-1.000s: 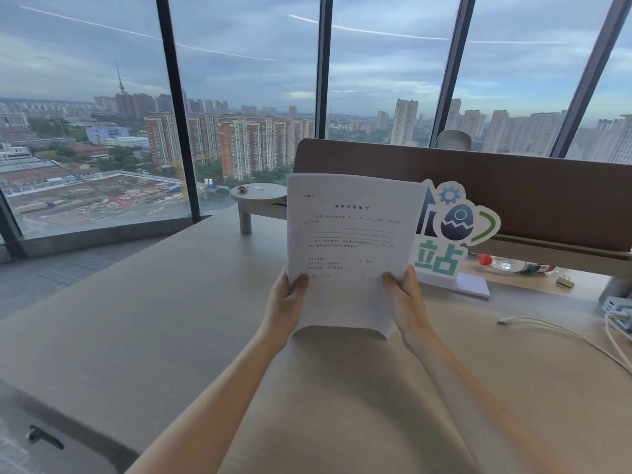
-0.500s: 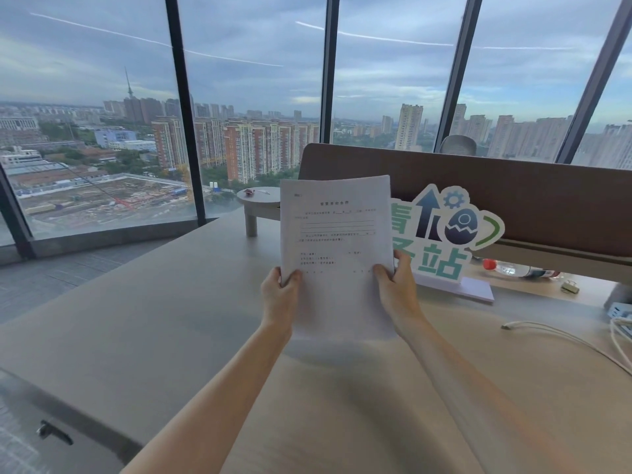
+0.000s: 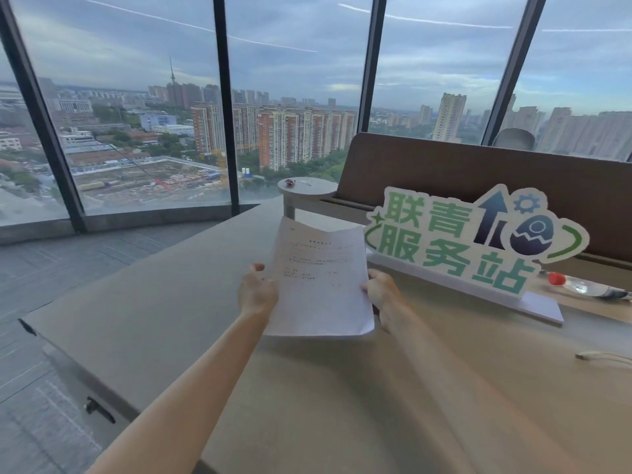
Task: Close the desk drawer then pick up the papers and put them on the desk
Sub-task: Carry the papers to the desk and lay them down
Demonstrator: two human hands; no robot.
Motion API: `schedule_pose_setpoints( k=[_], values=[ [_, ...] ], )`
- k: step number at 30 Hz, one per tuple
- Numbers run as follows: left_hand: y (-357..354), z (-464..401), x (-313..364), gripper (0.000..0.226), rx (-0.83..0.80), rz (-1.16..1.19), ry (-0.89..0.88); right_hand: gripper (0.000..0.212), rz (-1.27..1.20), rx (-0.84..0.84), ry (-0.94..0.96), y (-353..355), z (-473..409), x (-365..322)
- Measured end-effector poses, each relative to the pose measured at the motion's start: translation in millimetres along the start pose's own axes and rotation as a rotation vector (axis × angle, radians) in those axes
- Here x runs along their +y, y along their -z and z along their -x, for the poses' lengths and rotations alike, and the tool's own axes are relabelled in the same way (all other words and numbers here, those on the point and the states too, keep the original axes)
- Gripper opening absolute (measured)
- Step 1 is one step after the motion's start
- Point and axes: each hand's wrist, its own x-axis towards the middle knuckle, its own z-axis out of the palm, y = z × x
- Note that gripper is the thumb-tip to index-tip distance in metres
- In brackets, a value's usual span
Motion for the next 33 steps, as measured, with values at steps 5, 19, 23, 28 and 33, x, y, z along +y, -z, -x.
schedule_pose_setpoints(
  k=[5,19,23,28,33],
  values=[
    [22,-49,-17,0.039,-0.003,-0.146,0.007,0.033,0.044,-0.075,-0.056,-46,-32,5],
    [29,-173,-34,0.023,-0.008,-0.390,-0.047,0.023,0.147,-0.062,-0.004,-114,-125,-6],
    [24,-195,-33,0.021,-0.021,-0.456,-0.090,0.022,0.189,-0.034,0.037,-121,-142,-10],
    [16,-219,-34,0.039,-0.001,-0.495,-0.120,0.023,0.243,-0.027,0.085,-129,-149,-13],
    [15,-232,-35,0.037,0.043,-0.487,-0.161,0.045,0.280,-0.019,0.120,-138,-158,-8]
  ],
)
